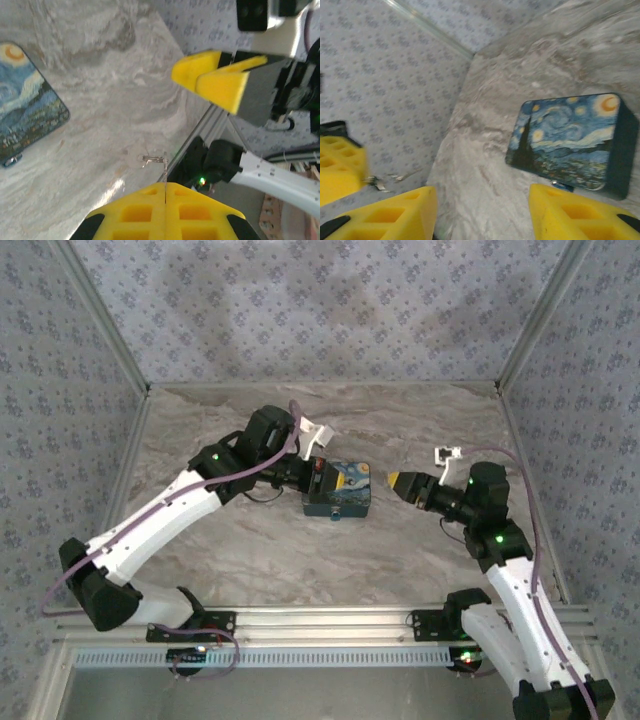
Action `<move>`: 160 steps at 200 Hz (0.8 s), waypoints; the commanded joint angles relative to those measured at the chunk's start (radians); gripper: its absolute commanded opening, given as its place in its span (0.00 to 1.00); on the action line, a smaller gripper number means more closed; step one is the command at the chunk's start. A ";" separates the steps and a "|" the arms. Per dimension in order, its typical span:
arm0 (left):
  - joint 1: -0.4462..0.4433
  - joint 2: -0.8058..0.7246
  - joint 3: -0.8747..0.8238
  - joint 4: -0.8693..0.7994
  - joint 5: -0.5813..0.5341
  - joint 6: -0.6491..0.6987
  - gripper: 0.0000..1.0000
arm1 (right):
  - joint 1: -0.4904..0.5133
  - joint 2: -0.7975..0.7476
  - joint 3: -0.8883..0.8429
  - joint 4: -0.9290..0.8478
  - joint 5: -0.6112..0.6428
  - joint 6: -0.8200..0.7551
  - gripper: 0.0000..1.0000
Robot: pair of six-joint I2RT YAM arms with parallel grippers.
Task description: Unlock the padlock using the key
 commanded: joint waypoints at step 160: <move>0.031 0.087 0.079 0.008 0.330 0.084 0.00 | 0.154 0.107 -0.011 0.355 -0.302 0.059 0.41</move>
